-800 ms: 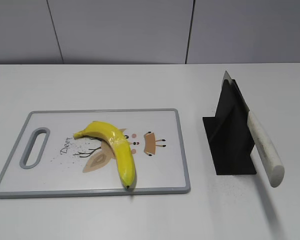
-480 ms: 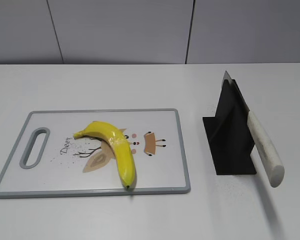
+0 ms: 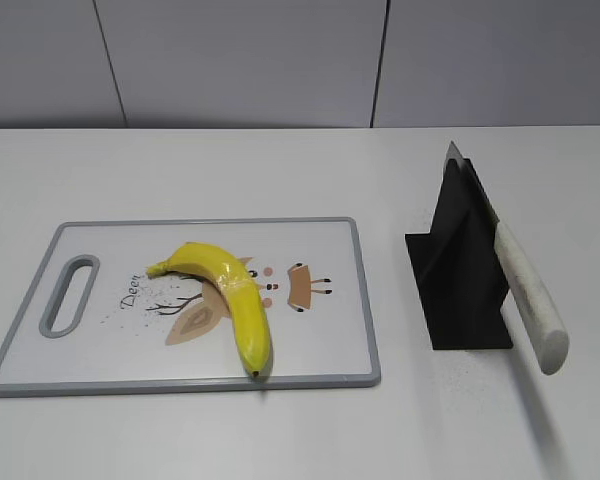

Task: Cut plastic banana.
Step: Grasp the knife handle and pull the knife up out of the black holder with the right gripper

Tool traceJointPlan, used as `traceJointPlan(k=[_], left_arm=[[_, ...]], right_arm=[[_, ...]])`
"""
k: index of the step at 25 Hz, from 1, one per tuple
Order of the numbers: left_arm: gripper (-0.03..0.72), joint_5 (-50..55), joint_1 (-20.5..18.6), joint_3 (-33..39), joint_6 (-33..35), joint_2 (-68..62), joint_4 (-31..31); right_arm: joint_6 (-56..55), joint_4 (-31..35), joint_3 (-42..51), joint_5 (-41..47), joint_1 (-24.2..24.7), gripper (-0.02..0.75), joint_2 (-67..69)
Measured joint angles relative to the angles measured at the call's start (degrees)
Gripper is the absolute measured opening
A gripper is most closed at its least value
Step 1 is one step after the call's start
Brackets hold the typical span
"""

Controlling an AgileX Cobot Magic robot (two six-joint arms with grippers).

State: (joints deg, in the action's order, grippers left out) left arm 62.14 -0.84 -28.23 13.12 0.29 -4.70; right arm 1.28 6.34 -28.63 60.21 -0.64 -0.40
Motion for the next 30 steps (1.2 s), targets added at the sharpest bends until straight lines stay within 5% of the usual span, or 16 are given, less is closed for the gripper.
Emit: traceJointPlan(k=[13,26,30], left_arm=[[0.426,0.00,0.00,0.00,0.00,0.00,0.00],[0.426,0.00,0.00,0.00,0.00,0.00,0.00],[0.426,0.00,0.00,0.00,0.00,0.00,0.00]], right_arm=[[0.12,0.54,-0.08,0.00,0.00,0.494,1.68],[0.29,2.31,-13.33,1.09,0.00,0.494,38.05],[-0.45,1.56,-16.48,0.78,-4.73,0.494,45.82]])
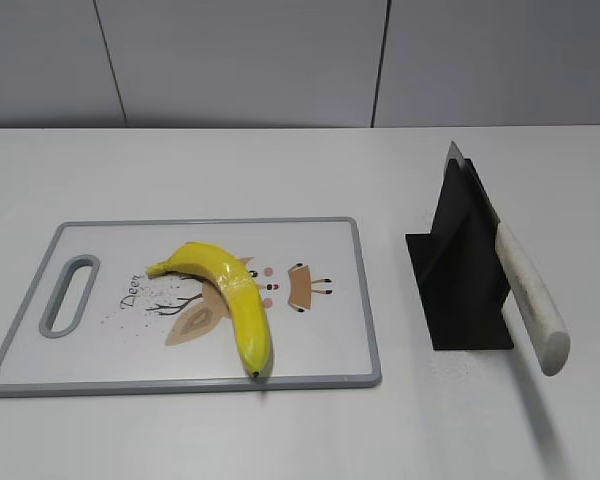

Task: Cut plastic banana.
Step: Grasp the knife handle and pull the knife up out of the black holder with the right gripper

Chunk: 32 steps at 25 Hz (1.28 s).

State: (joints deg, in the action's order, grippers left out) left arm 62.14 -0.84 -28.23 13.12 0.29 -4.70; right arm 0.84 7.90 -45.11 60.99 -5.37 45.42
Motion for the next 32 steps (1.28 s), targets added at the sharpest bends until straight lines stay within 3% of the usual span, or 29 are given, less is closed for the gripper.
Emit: traceJointPlan(k=[5,8,26,29,32], left_arm=[[0.426,0.00,0.00,0.00,0.00,0.00,0.00],[0.426,0.00,0.00,0.00,0.00,0.00,0.00],[0.426,0.00,0.00,0.00,0.00,0.00,0.00],[0.426,0.00,0.00,0.00,0.00,0.00,0.00],[0.426,0.00,0.00,0.00,0.00,0.00,0.00]], right_arm=[[-6.45,-1.43,-4.71,-0.06,-13.81,0.494,9.46],[-9.00,-0.28,-7.89,0.19,-17.38,0.494,16.03],[-11.77,2.39,-11.49,-3.71,-17.61,0.490,42.58],[-13.52,2.25,-11.49,-4.12,-17.61,0.449,44.39],[-15.25,2.14,-11.49,-4.02,-17.61,0.343,44.82]])
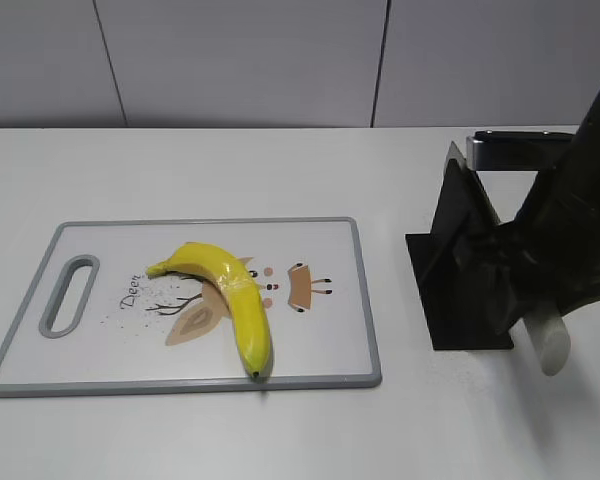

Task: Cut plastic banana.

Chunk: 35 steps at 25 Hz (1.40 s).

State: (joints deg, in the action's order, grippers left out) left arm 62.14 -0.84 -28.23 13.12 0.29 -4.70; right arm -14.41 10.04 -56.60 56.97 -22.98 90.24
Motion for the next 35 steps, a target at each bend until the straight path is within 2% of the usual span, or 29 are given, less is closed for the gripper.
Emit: traceJointPlan(k=[2,3,11,17,27,35], left_arm=[[0.426,0.00,0.00,0.00,0.00,0.00,0.00],[0.426,0.00,0.00,0.00,0.00,0.00,0.00],[0.426,0.00,0.00,0.00,0.00,0.00,0.00],[0.426,0.00,0.00,0.00,0.00,0.00,0.00],[0.426,0.00,0.00,0.00,0.00,0.00,0.00],[0.426,-1.79,0.00,-0.75,0.00,-0.06,1.08]], right_arm=[[-0.63,-0.01,0.00,0.50,0.00,0.223,0.00],[-1.63,-0.28,0.00,0.83,0.00,0.191,0.00],[-2.50,0.71,0.00,1.26,0.06,0.191,-0.15],[-4.25,0.55,-0.37,1.69,0.06,0.191,-6.17],[-4.85,-1.67,-7.20,3.48,-0.01,0.189,-15.36],[3.04,-2.15,-12.78,4.64,-0.01,0.188,-16.05]])
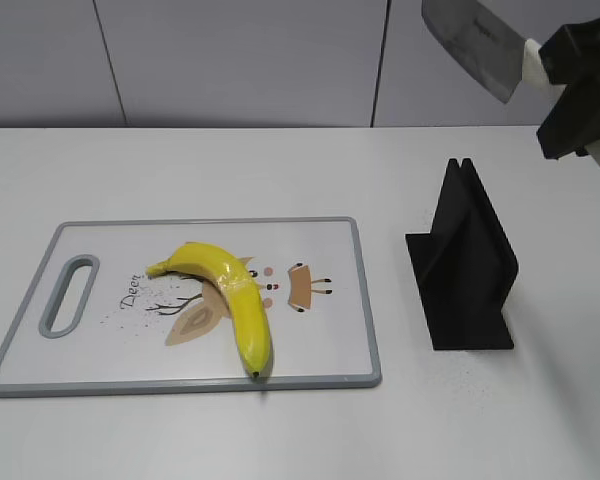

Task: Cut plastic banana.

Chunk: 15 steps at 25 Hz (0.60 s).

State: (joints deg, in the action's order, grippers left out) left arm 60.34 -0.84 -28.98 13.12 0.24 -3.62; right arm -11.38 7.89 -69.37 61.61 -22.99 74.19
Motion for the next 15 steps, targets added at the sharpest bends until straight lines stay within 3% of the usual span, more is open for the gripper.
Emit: traceJointPlan(k=[9,15], left_arm=[[0.472,-16.44,0.00,-9.20,0.07,-17.82,0.57],[0.564,-21.08,1.38,-16.72,7.32,-34.52,-2.15]], right_arm=[[18.54,2.98,-5.81,2.18,-0.06,0.188,6.16],[31.70,3.94,-10.06,3.68,-0.06,0.188,12.35]])
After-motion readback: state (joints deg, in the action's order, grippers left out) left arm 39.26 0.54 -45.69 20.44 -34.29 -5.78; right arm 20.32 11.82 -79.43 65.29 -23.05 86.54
